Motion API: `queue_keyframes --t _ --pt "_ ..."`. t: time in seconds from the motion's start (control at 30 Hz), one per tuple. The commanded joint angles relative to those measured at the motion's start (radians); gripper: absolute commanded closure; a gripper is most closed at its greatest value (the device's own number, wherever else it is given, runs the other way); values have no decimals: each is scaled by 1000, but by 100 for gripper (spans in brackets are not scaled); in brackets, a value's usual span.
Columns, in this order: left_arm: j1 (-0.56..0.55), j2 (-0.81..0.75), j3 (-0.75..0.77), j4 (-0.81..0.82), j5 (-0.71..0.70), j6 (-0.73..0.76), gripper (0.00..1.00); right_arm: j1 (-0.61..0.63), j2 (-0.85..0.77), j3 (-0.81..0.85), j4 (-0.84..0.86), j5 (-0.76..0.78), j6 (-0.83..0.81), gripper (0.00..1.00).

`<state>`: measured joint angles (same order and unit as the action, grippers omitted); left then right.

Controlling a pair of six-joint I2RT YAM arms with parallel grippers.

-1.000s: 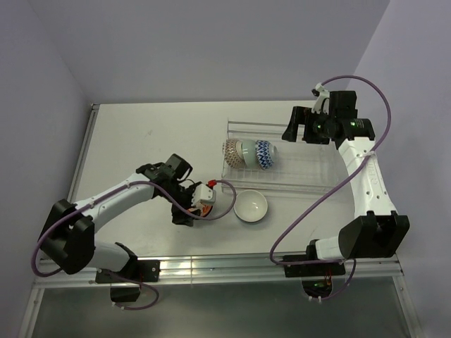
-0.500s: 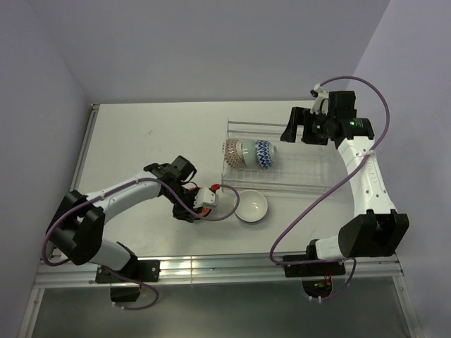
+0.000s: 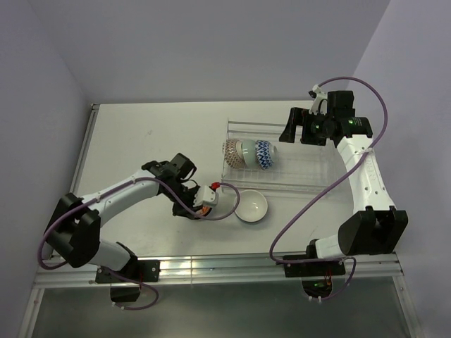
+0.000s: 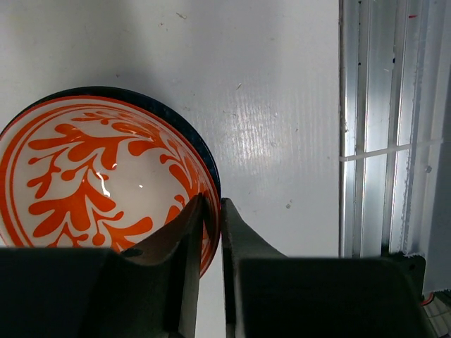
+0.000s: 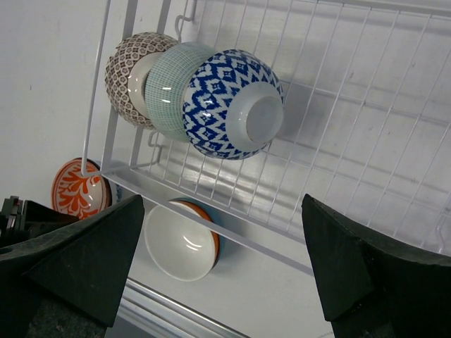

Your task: Load the bowls into the dish rack

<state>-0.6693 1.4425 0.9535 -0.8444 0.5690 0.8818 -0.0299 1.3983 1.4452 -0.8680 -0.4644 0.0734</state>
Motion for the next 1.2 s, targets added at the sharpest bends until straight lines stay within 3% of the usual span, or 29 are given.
queue_keyframes --t 0.0,0.57,0.9,1.07,1.17 --pt "0 -39 31 -68 0 0 100 -5 5 24 3 -25 0 0" --pt "2 -243 131 -56 -8 -185 100 -5 16 -2 78 -167 85 0" --pt "2 -378 188 211 -124 -461 100 -5 -15 -43 138 -178 281 0" --pt "-7 -389 208 405 -201 -520 100 -2 -68 -91 208 -334 351 0" --pt "-26 -346 238 462 -242 -526 100 21 -99 -103 248 -341 379 0"
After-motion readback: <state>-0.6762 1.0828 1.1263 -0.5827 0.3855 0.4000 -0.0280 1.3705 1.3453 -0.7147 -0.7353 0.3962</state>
